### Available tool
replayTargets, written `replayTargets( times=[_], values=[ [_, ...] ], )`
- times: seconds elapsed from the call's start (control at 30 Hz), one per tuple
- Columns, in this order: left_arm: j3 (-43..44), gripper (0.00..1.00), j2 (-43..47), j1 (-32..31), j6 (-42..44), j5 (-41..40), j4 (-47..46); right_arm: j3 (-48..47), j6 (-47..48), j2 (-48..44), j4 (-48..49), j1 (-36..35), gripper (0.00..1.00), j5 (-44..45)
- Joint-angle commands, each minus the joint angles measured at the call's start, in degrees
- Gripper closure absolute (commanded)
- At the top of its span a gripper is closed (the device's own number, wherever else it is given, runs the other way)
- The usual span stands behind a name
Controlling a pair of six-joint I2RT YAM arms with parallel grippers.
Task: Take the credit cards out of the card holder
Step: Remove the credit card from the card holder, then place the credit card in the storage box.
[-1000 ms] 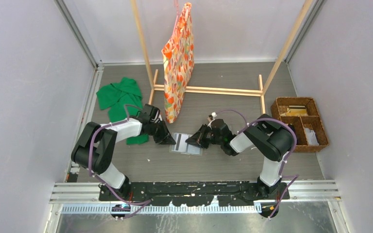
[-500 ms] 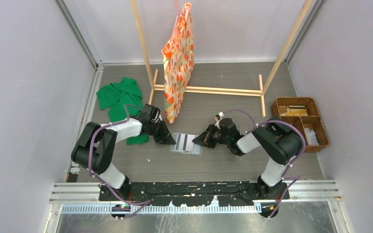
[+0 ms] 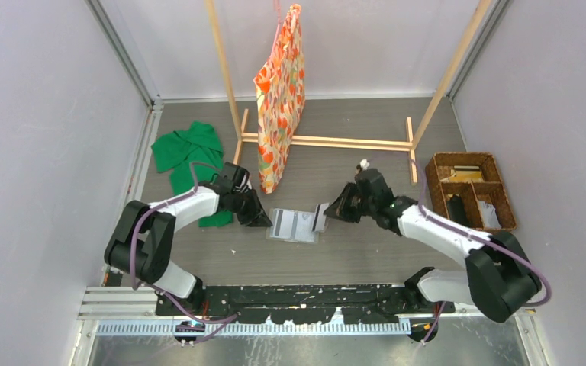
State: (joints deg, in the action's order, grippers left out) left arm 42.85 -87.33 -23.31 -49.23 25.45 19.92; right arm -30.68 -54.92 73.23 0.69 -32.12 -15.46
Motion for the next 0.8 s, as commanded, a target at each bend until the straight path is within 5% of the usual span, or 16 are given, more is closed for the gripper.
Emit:
replayTargets(
  times=[0.0, 0.2, 0.4, 0.77],
  values=[
    [2.8, 0.91, 3.3, -0.2, 1.3, -1.0, 2.9, -16.8, 6.4, -3.9, -32.3, 0.0, 0.99, 19.0],
    [4.8, 0.90, 4.4, -0.2, 2.0, -1.1, 4.6, -41.7, 4.7, 7.8, -64.2, -2.9, 0.99, 46.5],
    [6.6, 0.90, 3.5, -0.2, 3.3, -0.3, 7.2, -57.0, 1.6, 16.5, -81.0, -4.0, 1.00, 75.9],
    [7.3, 0.90, 3.5, -0.2, 3.5, -1.2, 8.3, -54.2, 4.9, 16.8, -84.0, 4.7, 1.00, 88.8]
  ],
)
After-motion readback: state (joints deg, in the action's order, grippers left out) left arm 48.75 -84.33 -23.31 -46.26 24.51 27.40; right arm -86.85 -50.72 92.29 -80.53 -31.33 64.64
